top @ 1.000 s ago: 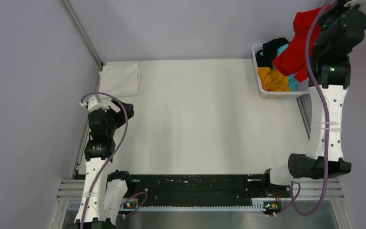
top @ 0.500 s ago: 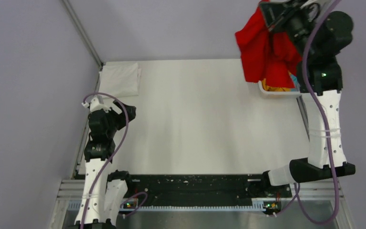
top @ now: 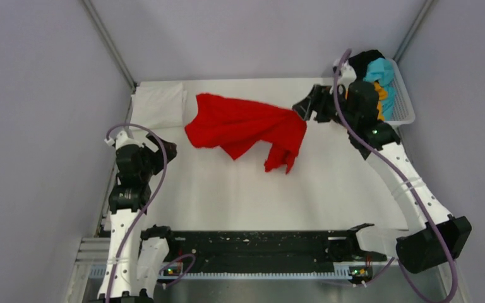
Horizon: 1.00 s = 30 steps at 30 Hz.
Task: Fold and stack the t-shirts
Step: Move the tshirt to the center of the board, then flatten out the tshirt
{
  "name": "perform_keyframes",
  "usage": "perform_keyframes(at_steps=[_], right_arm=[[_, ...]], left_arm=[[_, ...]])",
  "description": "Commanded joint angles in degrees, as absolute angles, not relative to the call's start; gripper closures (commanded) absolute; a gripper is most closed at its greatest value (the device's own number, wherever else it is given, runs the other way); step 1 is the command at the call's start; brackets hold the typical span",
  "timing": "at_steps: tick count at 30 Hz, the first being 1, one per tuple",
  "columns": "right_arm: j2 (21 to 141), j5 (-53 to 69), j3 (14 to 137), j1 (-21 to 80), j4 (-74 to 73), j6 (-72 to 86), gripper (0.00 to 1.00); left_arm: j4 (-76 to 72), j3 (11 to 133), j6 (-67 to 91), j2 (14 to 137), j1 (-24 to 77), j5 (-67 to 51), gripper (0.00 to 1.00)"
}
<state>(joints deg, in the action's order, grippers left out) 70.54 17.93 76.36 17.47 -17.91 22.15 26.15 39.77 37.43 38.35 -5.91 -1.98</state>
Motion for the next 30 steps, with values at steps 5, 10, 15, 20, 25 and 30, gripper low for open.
perform_keyframes(at_steps=[5,10,15,20,25,30], right_arm=[[69.2,-10.5,53.9,17.5,-22.8,26.6,0.02],[65.0,-9.1,45.8,18.1,-18.9,29.3,0.01],[60.4,-8.4,41.1,18.7,-17.9,29.6,0.02],[56.2,4.2,34.4,18.9,-7.3,29.1,0.03],[59.5,7.0,33.8,19.9,-3.0,27.3,0.05],[65.1,7.1,34.6,21.0,1.3,25.6,0.07]], left_arm=[[24.5,36.6,40.5,42.1,-6.0,-6.8,0.01],[21.4,34.0,40.8,48.1,-5.6,-11.0,0.02],[21.8,33.5,40.5,54.9,-2.5,-10.9,0.05],[21.0,32.4,41.4,62.3,6.5,-9.2,0.13],[18.1,27.9,43.8,66.1,10.4,-8.1,0.2],[13.4,25.8,44.8,69.0,11.2,-8.9,0.27]])
